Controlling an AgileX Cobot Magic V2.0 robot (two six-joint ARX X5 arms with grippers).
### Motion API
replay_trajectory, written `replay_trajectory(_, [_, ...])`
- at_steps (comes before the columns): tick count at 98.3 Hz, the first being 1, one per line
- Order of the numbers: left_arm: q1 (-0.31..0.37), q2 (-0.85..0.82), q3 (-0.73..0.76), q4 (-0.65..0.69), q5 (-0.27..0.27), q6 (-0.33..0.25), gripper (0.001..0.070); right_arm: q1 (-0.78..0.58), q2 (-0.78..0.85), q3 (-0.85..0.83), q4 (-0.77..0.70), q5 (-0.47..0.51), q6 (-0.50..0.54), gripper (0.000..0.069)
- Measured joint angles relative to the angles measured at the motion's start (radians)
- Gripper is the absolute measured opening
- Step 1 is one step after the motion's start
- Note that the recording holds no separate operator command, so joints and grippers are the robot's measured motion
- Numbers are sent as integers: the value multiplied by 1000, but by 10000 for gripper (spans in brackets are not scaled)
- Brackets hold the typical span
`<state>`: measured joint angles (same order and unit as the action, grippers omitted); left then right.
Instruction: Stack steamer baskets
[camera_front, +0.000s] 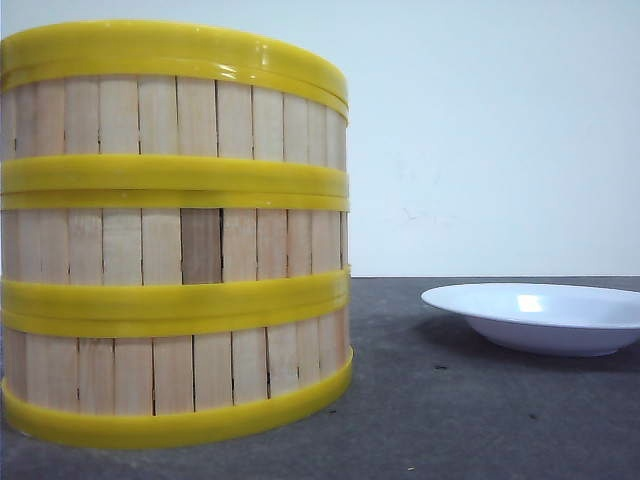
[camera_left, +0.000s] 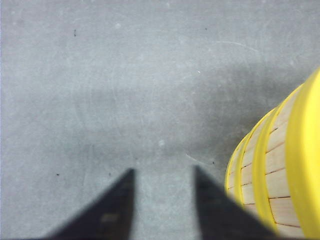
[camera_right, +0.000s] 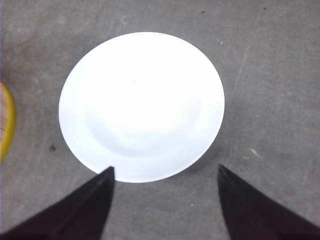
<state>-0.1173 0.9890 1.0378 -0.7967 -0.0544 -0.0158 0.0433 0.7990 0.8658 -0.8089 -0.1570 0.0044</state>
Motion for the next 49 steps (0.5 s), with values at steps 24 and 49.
replay_trajectory(24, [0,0,0,0,0,-3,18,0,0,0,5,0,2,27])
replay_trajectory(49, [0,0,0,4,0,-3,18,0,0,0,6,0,3,19])
